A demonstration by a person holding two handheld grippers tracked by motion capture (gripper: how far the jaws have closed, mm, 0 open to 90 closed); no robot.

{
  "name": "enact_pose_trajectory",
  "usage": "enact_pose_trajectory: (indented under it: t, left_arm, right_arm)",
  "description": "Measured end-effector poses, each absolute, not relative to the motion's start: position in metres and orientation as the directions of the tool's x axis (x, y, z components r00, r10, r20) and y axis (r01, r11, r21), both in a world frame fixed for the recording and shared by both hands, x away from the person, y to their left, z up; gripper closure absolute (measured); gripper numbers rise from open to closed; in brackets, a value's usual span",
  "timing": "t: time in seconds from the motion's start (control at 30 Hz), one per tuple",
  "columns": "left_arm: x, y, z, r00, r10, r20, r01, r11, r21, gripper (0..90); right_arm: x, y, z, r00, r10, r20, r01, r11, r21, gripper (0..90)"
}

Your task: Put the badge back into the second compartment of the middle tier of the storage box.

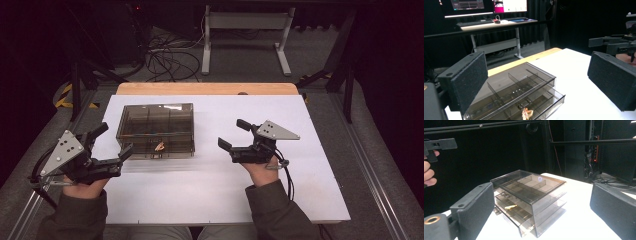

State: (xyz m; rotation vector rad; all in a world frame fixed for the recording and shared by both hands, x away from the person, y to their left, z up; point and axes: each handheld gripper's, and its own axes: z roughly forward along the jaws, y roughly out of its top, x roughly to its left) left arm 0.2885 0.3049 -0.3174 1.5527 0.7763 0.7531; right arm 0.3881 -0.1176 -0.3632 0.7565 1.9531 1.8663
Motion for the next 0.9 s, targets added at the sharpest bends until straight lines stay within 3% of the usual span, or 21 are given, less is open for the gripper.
enact_pose_trajectory:
  t: [0.9]
  left_arm:
    - [0.289,0.305,-0.319,0.575,0.817,0.039,0.076,-0.101,0.992,3.7]
  right_arm:
    - [0.377,-0.171,-0.349,-0.760,0.638,0.124,0.138,-0.028,0.990,0.0]
